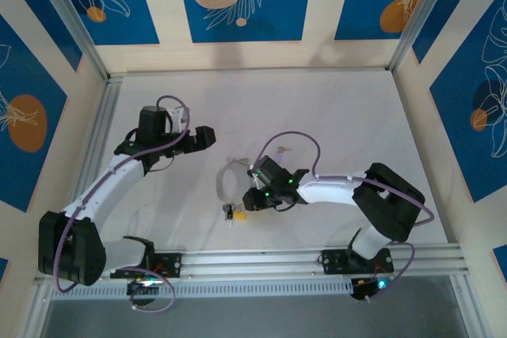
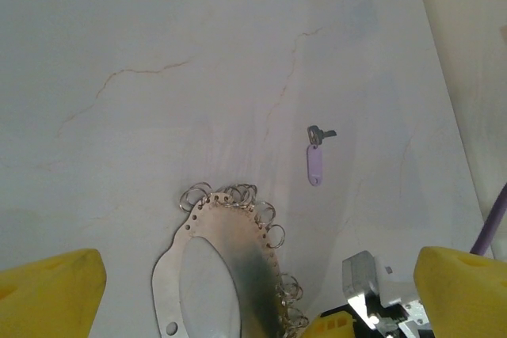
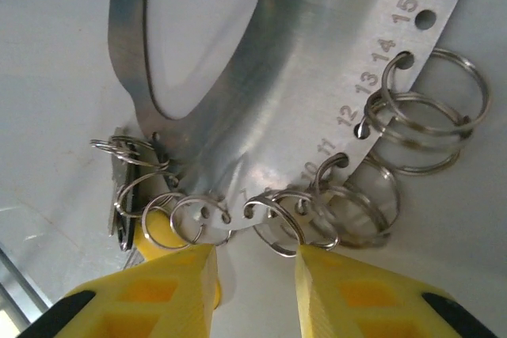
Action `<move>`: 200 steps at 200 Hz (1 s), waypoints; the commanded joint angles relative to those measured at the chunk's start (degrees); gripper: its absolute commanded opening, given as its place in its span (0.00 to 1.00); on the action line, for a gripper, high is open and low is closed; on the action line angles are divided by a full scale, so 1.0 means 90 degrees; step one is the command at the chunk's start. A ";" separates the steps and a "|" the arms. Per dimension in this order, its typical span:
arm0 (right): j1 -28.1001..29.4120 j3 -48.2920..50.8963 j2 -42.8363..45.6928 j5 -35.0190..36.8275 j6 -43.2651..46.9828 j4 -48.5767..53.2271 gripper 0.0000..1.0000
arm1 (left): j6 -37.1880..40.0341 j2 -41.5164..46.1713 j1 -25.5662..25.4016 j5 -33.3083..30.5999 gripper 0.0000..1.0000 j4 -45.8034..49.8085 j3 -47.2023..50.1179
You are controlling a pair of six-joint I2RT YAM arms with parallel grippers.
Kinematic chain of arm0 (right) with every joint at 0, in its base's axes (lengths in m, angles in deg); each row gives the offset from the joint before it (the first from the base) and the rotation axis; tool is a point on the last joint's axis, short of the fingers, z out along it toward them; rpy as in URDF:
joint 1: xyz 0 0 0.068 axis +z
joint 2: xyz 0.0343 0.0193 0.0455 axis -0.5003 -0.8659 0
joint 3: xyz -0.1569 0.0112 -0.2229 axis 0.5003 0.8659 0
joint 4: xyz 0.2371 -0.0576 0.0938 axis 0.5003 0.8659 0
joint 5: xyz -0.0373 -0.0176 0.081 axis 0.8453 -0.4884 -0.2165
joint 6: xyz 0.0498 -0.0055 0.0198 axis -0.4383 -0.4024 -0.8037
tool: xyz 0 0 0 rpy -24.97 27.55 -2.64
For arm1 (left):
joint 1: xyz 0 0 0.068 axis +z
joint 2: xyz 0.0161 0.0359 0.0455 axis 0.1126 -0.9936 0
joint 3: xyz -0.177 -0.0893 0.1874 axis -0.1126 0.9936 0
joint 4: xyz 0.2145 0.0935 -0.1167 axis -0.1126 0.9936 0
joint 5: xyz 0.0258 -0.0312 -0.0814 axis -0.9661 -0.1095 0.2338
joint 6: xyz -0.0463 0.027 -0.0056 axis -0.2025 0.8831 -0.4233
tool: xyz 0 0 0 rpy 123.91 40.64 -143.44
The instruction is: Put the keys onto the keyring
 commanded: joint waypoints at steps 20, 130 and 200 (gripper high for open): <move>0.0053 -0.0207 -0.0078 0.0266 0.0082 0.0496 0.40 | 0.0082 0.0141 -0.0039 0.0073 1.00 0.0135 -0.0182; 0.0116 -0.0296 -0.0234 0.0289 0.0272 0.0441 0.21 | 0.0190 0.0245 -0.0042 0.0038 1.00 0.0280 -0.0259; 0.0137 -0.0083 0.0754 0.0492 0.1241 0.0461 0.00 | 0.0504 0.0289 -0.0042 0.0133 0.88 0.0651 -0.0424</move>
